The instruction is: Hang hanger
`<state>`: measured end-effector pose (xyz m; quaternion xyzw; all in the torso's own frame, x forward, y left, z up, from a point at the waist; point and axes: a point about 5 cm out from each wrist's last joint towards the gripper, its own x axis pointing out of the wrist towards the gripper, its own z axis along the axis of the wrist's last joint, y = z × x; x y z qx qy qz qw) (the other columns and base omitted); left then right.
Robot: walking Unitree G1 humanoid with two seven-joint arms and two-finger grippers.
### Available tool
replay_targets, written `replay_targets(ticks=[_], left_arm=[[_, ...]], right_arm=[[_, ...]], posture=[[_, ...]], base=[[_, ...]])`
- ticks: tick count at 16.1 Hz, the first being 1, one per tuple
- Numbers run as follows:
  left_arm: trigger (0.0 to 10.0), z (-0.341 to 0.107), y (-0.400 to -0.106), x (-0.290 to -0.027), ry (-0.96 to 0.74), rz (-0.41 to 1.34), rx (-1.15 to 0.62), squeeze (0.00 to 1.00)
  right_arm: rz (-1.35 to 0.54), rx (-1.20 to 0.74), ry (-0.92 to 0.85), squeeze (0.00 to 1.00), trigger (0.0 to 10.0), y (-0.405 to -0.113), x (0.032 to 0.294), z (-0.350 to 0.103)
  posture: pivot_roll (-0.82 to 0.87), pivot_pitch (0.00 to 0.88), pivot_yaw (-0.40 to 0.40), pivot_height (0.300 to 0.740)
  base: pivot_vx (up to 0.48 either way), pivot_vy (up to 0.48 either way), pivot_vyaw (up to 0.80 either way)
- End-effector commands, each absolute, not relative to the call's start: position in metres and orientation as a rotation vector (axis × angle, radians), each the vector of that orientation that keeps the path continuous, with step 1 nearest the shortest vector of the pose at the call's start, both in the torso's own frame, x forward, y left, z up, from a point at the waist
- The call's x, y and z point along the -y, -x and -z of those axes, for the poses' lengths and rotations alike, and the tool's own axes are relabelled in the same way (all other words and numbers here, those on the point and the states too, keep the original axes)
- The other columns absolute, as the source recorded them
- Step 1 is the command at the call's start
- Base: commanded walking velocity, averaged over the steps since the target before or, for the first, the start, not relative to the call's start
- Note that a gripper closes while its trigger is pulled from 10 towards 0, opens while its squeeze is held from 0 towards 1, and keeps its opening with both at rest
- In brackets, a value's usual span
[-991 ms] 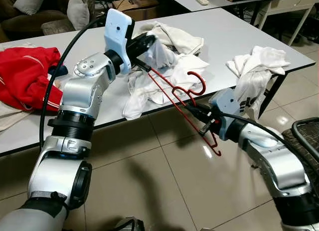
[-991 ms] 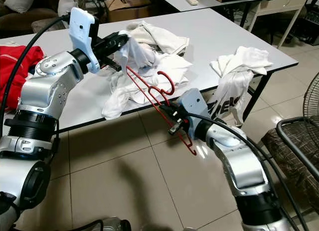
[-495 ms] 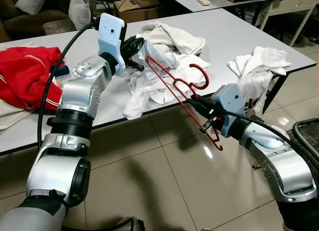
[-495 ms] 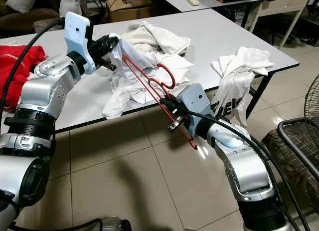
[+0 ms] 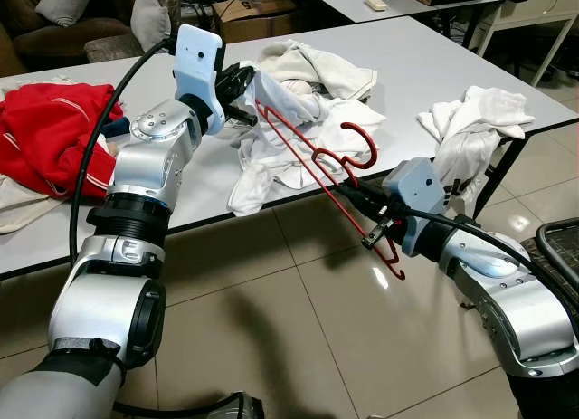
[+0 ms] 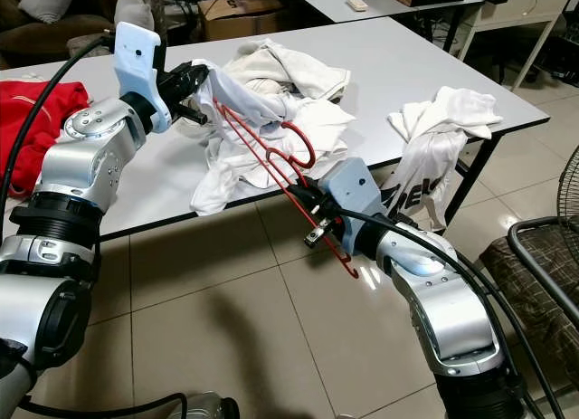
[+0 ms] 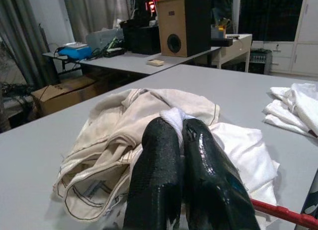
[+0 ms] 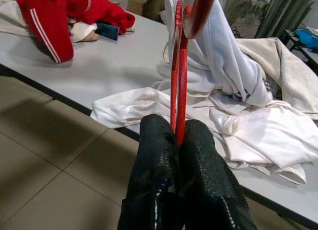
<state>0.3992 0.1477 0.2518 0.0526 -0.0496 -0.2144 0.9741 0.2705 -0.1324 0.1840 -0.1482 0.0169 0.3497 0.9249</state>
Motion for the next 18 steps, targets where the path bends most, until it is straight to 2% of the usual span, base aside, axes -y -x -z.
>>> replay_targets(ticks=[1,8,15,18], left_arm=[[0.0,-0.261,-0.402,-0.149,-0.117,0.416,0.125,0.0],[0.0,-0.252,-0.405,-0.149,-0.114,0.397,0.1,0.0],[0.0,-0.253,-0.391,-0.124,-0.09,0.609,0.09,0.0],[0.0,-0.251,-0.391,-0.129,-0.106,0.574,0.075,0.0]], right_arm=[[-0.742,-0.017,0.321,0.0,10.0,-0.268,0.129,-0.191],[-0.737,-0.005,0.333,0.0,10.0,-0.265,0.13,-0.196],[-0.697,-0.012,0.353,0.0,10.0,-0.283,0.136,-0.193],[-0.692,0.005,0.351,0.0,10.0,-0.288,0.135,-0.197]], posture=[[-0.14,0.0,0.065,0.74],[-0.16,0.0,0.067,0.74],[-0.14,0.0,0.048,0.74],[-0.13,0.0,0.033,0.74]], base=[[0.0,0.0,0.0],[0.0,0.0,0.0],[0.0,0.0,0.0],[0.0,0.0,0.0]])
